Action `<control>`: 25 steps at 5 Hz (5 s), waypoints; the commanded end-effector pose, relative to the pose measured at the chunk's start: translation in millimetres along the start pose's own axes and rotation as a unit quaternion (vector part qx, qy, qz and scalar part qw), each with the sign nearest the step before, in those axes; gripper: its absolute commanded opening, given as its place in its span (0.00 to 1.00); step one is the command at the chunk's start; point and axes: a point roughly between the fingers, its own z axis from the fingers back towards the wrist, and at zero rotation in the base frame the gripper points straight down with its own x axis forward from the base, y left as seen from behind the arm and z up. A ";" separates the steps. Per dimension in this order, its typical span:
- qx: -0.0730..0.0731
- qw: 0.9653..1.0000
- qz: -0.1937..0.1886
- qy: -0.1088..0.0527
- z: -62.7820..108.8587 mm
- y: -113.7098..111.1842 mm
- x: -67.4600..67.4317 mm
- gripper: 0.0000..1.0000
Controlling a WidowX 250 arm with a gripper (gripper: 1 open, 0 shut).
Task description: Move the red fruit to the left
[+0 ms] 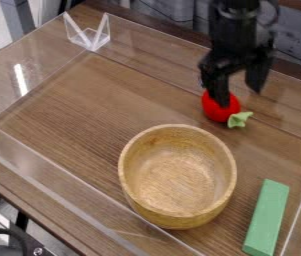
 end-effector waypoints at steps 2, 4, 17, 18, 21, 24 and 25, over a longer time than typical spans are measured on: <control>-0.017 0.999 0.010 -0.037 -14.9 -10.1 5.2 1.00; -0.014 0.998 0.012 -0.060 -31.7 -15.8 12.6 1.00; 0.041 0.993 -0.021 -0.111 -43.5 -24.5 37.1 1.00; 0.041 0.993 -0.021 -0.111 -41.6 -24.0 39.7 0.00; 0.015 0.995 -0.027 -0.098 4.2 -17.2 74.7 0.00; 0.010 0.995 0.015 -0.102 13.4 7.6 123.7 0.00; 0.015 0.993 0.019 -0.112 3.9 15.7 135.5 0.00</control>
